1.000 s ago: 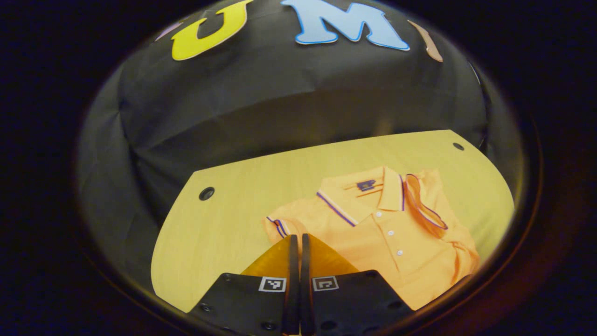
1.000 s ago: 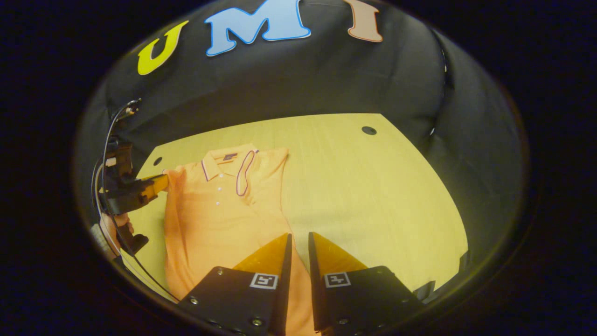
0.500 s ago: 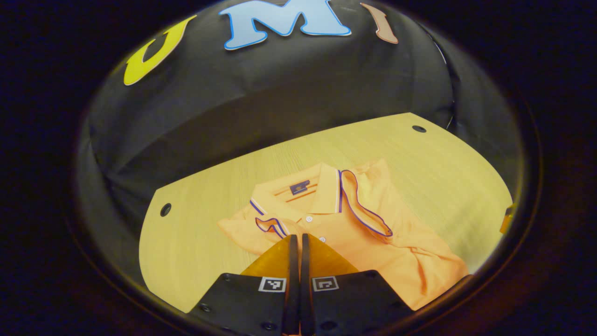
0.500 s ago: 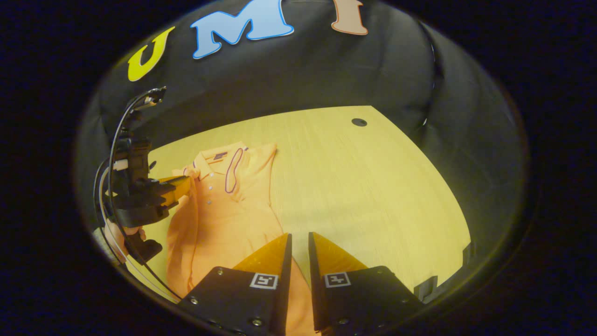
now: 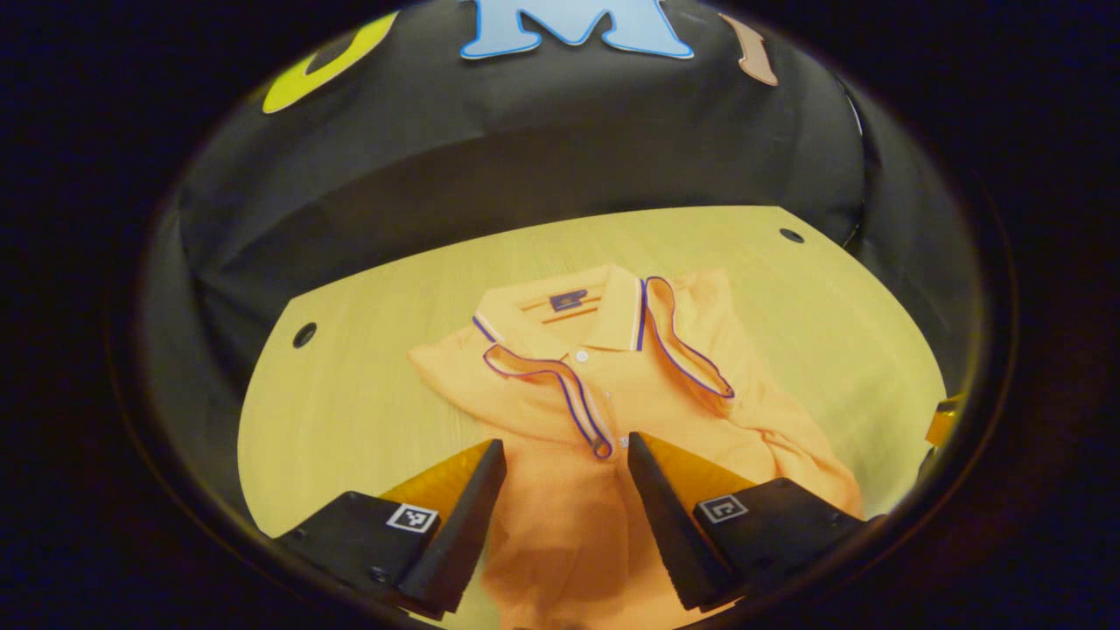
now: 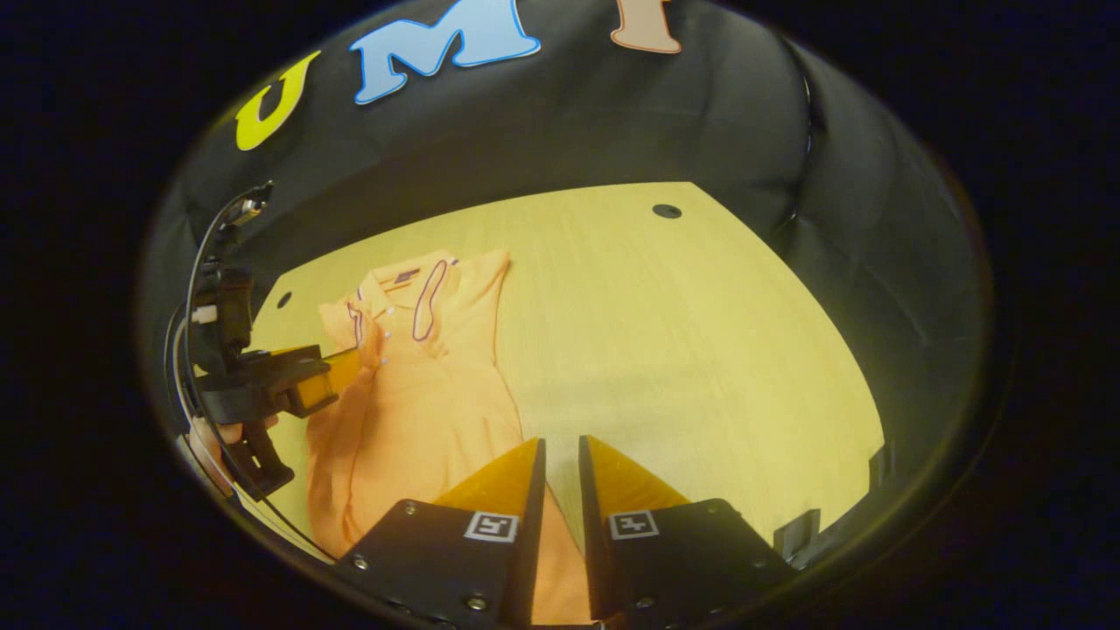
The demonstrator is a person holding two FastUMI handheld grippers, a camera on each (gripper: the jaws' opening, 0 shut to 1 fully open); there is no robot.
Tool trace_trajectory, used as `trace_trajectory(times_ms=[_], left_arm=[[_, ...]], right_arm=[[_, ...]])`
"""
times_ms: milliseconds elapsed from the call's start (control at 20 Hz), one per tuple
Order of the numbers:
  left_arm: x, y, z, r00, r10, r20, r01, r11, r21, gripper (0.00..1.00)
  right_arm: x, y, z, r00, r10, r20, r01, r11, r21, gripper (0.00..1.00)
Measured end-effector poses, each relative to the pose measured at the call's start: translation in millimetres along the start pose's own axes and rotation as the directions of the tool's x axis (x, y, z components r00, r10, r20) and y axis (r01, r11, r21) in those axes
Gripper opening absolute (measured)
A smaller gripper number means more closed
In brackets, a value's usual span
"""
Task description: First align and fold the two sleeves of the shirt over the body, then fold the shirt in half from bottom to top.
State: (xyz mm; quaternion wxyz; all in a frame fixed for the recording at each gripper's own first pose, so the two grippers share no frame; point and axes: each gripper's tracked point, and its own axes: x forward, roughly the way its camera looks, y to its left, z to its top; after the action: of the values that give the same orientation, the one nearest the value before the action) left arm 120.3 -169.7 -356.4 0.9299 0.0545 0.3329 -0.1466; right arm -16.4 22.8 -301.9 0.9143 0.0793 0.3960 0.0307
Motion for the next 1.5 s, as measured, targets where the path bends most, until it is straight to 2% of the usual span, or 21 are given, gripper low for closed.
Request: trace_trajectory(times_ms=[100,200,250,300,350,400,500,550,650,700,850,1000,1150,1200,1300,1500], left_arm=[[-21,7,-26,0.999,-0.006,-0.037,0.006,1.0,-0.019,0.98],[-45,15,-53,0.997,-0.008,-0.074,0.006,1.0,-0.02,0.98],[-56,19,-67,0.996,-0.009,-0.089,0.007,1.0,-0.021,0.98],[-69,20,-80,0.994,-0.015,-0.109,0.013,1.0,-0.024,0.93],[-80,20,-96,0.991,-0.022,-0.135,0.019,0.999,-0.027,0.98],[-91,21,-112,0.985,-0.03,-0.168,0.025,0.999,-0.032,0.97],[-110,24,-146,0.973,-0.026,-0.229,0.016,0.999,-0.043,0.97],[-119,22,-160,0.966,-0.027,-0.258,0.015,0.999,-0.048,0.96],[-137,18,-188,0.948,-0.036,-0.317,0.017,0.998,-0.062,0.96],[-144,17,-198,0.94,-0.037,-0.339,0.014,0.997,-0.07,0.97],[-165,15,-227,0.918,-0.03,-0.396,-0.002,0.997,-0.081,0.96],[-172,16,-251,0.897,-0.012,-0.442,-0.019,0.998,-0.064,0.97],[-173,15,-252,0.896,0.001,-0.444,-0.032,0.998,-0.062,0.95],[-172,14,-253,0.891,0.0,-0.454,-0.036,0.997,-0.071,0.97],[-170,13,-253,0.873,0.0,-0.487,-0.044,0.996,-0.079,0.95],[-166,12,-252,0.834,-0.038,-0.551,-0.031,0.993,-0.115,0.95]], right_arm=[[5,0,-15,0.999,0.01,-0.032,-0.01,1.0,-0.011,0.38],[5,4,-32,0.996,0.036,-0.078,-0.037,0.999,-0.017,0.38],[5,6,-44,0.993,0.047,-0.109,-0.049,0.999,-0.016,0.45],[2,8,-55,0.988,0.061,-0.14,-0.064,0.998,-0.017,0.49],[4,7,-67,0.983,0.056,-0.175,-0.061,0.998,-0.025,0.53],[3,10,-79,0.974,0.074,-0.214,-0.082,0.996,-0.029,0.55],[2,13,-110,0.951,0.074,-0.299,-0.092,0.995,-0.048,0.75],[2,13,-122,0.941,0.064,-0.331,-0.09,0.994,-0.062,0.8],[-4,13,-148,0.915,0.048,-0.401,-0.089,0.992,-0.084,0.76],[-5,15,-159,0.903,0.051,-0.427,-0.097,0.991,-0.088,0.84],[-8,19,-178,0.879,0.039,-0.475,-0.104,0.988,-0.111,0.87],[-7,19,-185,0.877,0.012,-0.48,-0.105,0.98,-0.169,0.87],[-7,16,-188,0.869,-0.04,-0.494,-0.084,0.97,-0.227,0.86],[-5,16,-188,0.866,-0.058,-0.496,-0.077,0.966,-0.247,0.84],[-4,18,-187,0.857,-0.091,-0.507,-0.064,0.958,-0.28,0.85],[-3,17,-188,0.826,-0.105,-0.553,-0.05,0.965,-0.258,0.87]])
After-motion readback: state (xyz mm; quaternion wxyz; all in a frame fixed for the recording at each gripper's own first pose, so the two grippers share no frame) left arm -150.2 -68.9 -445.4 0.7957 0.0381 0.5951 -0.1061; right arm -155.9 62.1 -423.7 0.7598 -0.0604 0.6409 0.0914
